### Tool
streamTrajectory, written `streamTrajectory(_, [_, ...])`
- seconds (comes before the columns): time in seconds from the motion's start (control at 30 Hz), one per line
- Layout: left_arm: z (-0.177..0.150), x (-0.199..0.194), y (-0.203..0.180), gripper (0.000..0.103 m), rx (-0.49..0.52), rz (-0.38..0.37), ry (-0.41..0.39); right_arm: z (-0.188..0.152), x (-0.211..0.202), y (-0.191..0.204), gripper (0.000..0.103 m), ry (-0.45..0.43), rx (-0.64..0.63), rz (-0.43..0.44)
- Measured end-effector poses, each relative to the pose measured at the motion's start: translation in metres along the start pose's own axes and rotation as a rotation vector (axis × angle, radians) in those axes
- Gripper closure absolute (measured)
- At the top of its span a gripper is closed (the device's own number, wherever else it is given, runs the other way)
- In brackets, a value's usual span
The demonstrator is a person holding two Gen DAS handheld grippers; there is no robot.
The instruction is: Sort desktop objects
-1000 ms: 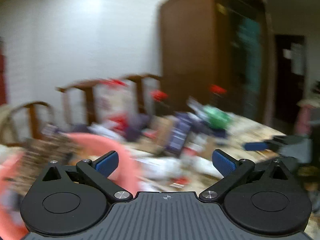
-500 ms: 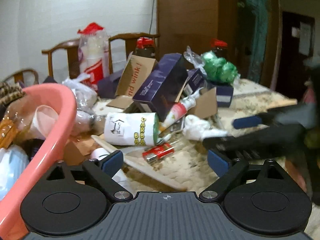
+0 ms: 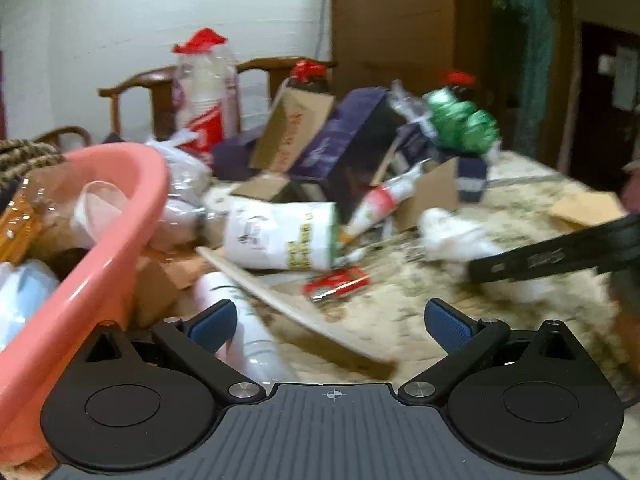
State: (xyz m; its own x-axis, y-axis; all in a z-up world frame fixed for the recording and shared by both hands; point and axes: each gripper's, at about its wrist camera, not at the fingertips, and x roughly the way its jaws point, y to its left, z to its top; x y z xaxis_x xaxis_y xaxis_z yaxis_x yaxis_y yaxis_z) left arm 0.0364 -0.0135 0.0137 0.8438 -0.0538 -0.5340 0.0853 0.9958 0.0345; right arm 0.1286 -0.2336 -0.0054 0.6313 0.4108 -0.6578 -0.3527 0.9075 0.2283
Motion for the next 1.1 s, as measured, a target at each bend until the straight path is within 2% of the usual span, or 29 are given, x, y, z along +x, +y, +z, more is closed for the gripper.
streamTrajectory(0.13, [-0.006, 0.007, -0.013, 0.000, 0.082, 0.079, 0.012, 0.000, 0.001, -0.004, 0.083, -0.009, 0.022, -0.094])
streamTrajectory(0.27, [-0.012, 0.008, -0.027, 0.000, 0.170, 0.139, 0.008, -0.001, -0.002, 0.000, 0.083, -0.012, 0.013, -0.092])
streamTrajectory(0.43, [-0.006, 0.017, -0.005, 0.000, 0.052, 0.196, 0.046, -0.002, -0.005, 0.008, 0.082, -0.015, -0.024, -0.058])
streamTrajectory(0.57, [-0.003, 0.034, 0.015, 0.001, -0.088, 0.150, 0.145, -0.002, -0.005, 0.014, 0.081, -0.016, -0.037, -0.052])
streamTrajectory(0.63, [-0.001, 0.036, 0.020, 0.000, -0.140, 0.150, 0.157, -0.002, -0.005, 0.017, 0.080, -0.016, -0.044, -0.048])
streamTrajectory(0.7, [-0.004, 0.032, 0.016, 0.016, -0.123, 0.158, 0.138, -0.002, -0.006, 0.017, 0.080, -0.019, -0.046, -0.045])
streamTrajectory(0.77, [-0.006, 0.023, 0.010, 0.040, -0.102, 0.154, 0.103, -0.002, -0.007, 0.017, 0.080, -0.025, -0.043, -0.042])
streamTrajectory(0.8, [-0.007, 0.019, 0.009, 0.047, -0.103, 0.136, 0.094, -0.002, -0.008, 0.017, 0.080, -0.029, -0.040, -0.039])
streamTrajectory(0.83, [-0.007, 0.016, 0.010, 0.061, -0.116, 0.109, 0.086, -0.002, -0.008, 0.016, 0.080, -0.032, -0.037, -0.036])
streamTrajectory(0.87, [-0.007, 0.012, 0.012, 0.066, -0.125, 0.075, 0.074, -0.002, -0.009, 0.016, 0.080, -0.033, -0.034, -0.034])
streamTrajectory(0.9, [-0.007, 0.008, 0.011, 0.066, -0.123, 0.063, 0.064, -0.002, -0.009, 0.016, 0.080, -0.033, -0.031, -0.032])
streamTrajectory(1.0, [-0.007, -0.001, 0.002, 0.066, -0.068, 0.049, 0.009, -0.002, -0.008, 0.016, 0.080, -0.034, -0.030, -0.031])
streamTrajectory(1.1, [-0.006, -0.010, -0.010, 0.074, 0.001, 0.052, -0.040, -0.002, -0.008, 0.016, 0.080, -0.033, -0.029, -0.026])
